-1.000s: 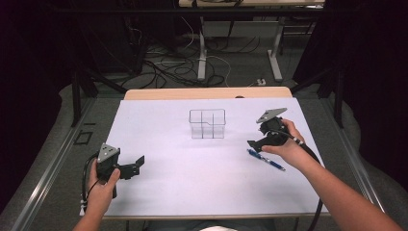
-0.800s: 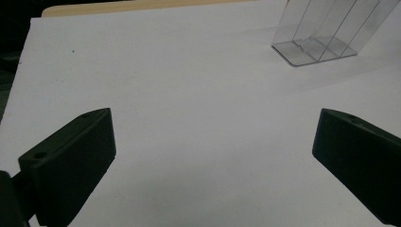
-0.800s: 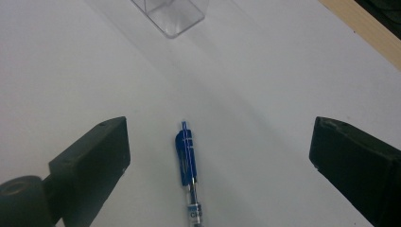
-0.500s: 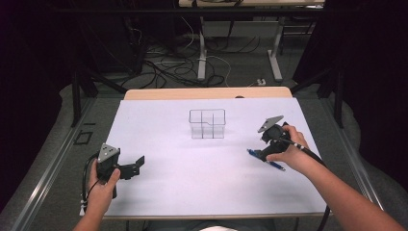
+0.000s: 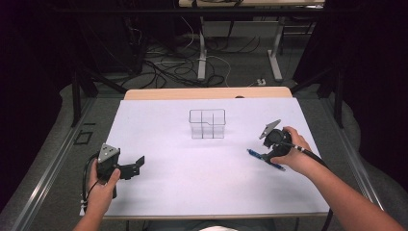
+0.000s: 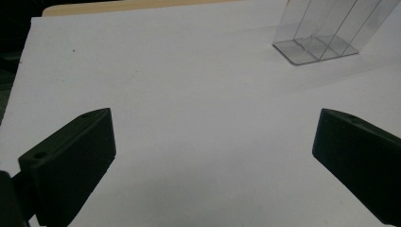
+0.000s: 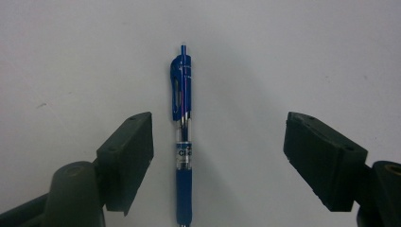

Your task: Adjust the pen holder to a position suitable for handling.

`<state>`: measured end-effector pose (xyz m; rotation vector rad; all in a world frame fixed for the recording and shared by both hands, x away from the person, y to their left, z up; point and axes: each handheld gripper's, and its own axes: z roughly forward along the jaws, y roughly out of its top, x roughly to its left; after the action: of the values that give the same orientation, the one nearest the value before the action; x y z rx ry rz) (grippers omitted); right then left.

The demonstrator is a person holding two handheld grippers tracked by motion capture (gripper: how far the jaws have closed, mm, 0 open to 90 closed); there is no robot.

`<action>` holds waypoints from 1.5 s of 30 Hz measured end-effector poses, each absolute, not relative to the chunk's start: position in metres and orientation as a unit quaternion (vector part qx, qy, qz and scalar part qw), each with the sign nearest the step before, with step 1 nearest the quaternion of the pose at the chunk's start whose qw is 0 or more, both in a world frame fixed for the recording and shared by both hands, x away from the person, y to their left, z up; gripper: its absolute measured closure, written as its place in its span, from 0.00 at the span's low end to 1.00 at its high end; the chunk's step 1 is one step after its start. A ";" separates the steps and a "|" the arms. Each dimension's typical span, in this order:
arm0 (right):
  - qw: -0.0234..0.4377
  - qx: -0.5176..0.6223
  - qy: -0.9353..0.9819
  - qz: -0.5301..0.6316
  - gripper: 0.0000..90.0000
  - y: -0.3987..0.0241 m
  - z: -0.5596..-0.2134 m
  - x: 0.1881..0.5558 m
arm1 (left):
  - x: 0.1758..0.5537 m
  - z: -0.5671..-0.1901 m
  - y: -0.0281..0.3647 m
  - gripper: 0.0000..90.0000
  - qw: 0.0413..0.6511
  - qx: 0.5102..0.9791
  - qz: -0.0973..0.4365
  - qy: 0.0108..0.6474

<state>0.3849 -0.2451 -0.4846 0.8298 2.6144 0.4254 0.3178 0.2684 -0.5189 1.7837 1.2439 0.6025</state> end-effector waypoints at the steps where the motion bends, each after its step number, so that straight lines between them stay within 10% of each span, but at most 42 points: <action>1: 0.182 0.299 0.925 0.145 0.31 -0.245 -0.485 0.384 | 0.318 -0.519 0.268 0.00 0.428 0.715 0.241 0.498; 45: 0.116 0.284 0.947 0.092 0.70 -0.256 -0.518 0.388 | 0.318 -0.519 0.268 0.00 0.425 0.718 0.240 0.497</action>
<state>0.3882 -0.2561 -0.5183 0.8324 2.7754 0.2681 0.3178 0.2679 -0.5194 1.7947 1.2419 0.5996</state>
